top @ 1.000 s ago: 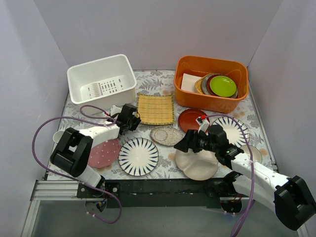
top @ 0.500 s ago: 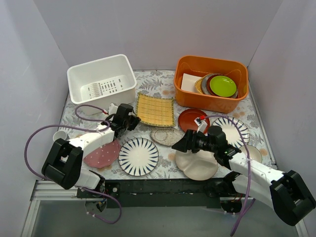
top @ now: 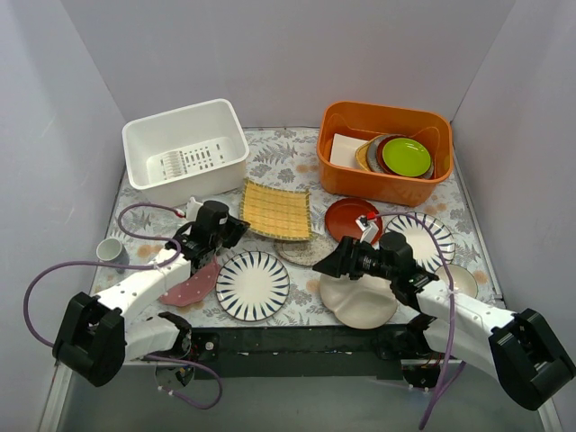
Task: Place the plates into the plastic bin on the countertop
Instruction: Pick up the plate at the center of the board.
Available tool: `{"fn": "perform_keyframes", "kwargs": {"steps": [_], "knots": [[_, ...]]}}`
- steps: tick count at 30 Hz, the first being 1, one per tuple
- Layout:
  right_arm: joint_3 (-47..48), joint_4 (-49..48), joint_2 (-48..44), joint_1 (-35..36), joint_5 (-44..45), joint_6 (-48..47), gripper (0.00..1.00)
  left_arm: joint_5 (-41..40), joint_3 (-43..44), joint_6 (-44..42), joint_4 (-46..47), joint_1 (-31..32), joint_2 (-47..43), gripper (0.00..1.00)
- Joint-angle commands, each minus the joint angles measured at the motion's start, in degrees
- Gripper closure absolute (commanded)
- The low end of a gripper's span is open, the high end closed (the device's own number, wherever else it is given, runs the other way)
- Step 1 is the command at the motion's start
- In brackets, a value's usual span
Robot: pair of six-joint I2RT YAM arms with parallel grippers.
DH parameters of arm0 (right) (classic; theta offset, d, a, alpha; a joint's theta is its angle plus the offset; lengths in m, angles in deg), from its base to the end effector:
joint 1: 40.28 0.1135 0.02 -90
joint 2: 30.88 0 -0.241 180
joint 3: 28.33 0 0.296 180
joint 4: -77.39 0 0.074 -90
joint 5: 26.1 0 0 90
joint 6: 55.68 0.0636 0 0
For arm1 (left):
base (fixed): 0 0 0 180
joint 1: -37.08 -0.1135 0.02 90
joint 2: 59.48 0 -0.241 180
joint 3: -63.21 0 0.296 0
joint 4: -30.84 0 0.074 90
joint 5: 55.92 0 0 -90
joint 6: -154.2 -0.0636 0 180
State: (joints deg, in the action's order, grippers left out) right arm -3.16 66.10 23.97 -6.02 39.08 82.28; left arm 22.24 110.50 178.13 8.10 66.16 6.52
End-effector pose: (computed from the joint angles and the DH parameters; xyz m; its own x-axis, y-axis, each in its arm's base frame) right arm 0.2027 0.1704 0.1224 -0.7986 0.2717 -0.5371 -0.3690 0.4841 0.7934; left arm 0.2724 -0.1366 0.1485 -0.0773 -0.9806 0.1799 -0.6672 -0.0832 -0.7402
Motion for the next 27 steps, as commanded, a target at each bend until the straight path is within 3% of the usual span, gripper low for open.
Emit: {"fn": "perform_keyframes", "kwargs": {"steps": [1, 5, 14, 19, 24, 27], "knots": [[-0.7, -6.3, 2.4, 0.3, 0.1, 2.9, 0.02, 0.7, 0.6, -0.9, 0.0, 0.0, -4.8, 1.0], [-0.4, -9.7, 5.7, -0.1, 0.0, 5.1, 0.02, 0.9, 0.4, -1.3, -1.6, 0.0, -7.1, 1.0], [-6.1, -34.0, 14.0, -1.8, -3.9, 19.3, 0.02, 2.2, -3.3, -2.6, -3.3, 0.0, -14.3, 1.0], [-4.1, -33.6, 16.3, -1.7, -4.5, 19.9, 0.02, 3.9, -4.1, -3.5, -3.2, 0.0, -15.2, 1.0], [1.1, -23.4, 15.5, -1.7, -2.8, 16.8, 0.02, 5.1, -2.8, -5.4, -3.1, 0.0, -15.3, 1.0], [2.1, -22.5, 16.7, -1.7, -2.3, 16.9, 0.02, 5.6, -1.8, -5.9, -4.0, 0.0, -15.4, 1.0]]}}
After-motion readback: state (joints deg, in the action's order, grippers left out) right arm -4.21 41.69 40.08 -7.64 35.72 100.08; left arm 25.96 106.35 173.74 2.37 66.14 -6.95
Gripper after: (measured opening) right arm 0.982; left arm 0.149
